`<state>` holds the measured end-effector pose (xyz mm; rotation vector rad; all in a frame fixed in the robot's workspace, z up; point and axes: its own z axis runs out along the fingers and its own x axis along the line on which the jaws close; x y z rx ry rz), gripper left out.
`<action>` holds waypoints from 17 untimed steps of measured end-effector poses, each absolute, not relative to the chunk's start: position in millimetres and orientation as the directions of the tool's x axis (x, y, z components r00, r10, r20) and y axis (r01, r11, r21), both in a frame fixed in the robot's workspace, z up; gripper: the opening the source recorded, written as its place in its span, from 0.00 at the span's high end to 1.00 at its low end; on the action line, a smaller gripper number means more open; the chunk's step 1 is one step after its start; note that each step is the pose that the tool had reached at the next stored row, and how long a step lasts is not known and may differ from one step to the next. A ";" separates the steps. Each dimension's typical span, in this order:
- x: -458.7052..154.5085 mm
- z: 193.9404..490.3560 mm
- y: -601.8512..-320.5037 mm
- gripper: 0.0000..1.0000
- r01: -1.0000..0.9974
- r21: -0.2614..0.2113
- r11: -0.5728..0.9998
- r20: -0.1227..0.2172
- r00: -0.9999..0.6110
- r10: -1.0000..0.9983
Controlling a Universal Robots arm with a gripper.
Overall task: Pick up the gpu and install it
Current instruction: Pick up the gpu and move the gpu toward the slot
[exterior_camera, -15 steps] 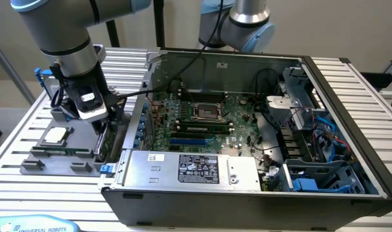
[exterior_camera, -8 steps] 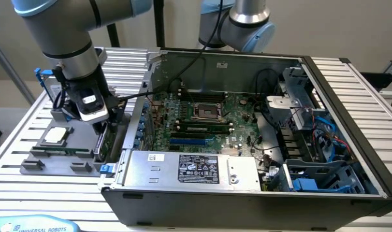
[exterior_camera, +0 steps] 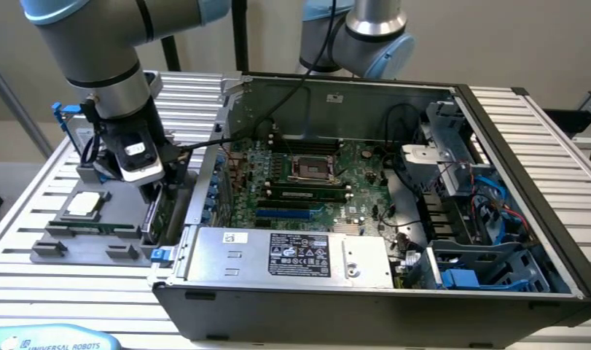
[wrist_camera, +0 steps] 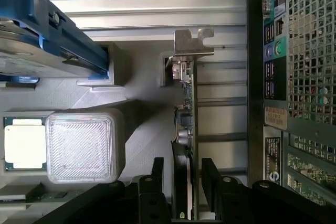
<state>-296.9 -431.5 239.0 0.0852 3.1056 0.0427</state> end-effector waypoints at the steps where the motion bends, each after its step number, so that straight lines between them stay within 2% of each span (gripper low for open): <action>1: -296.9 238.9 -431.2 0.58 0.059 0.028 0.998 -0.034 -0.998 0.060; 9: -296.9 237.2 -430.8 0.58 0.076 0.028 0.997 -0.032 -0.997 0.076; 11: -296.9 236.9 -430.7 0.60 0.078 0.028 0.997 -0.032 -0.996 0.079; 12: -297.0 236.8 -430.6 0.66 0.078 0.028 0.997 -0.032 -0.996 0.079; 13: -297.0 236.7 -430.6 0.66 0.079 0.028 0.996 -0.032 -0.996 0.080; 14: -297.0 236.7 -430.6 0.73 0.080 0.028 0.996 -0.032 -0.996 0.080; 17: -297.0 236.5 -430.5 0.73 0.080 0.028 0.996 -0.031 -0.996 0.081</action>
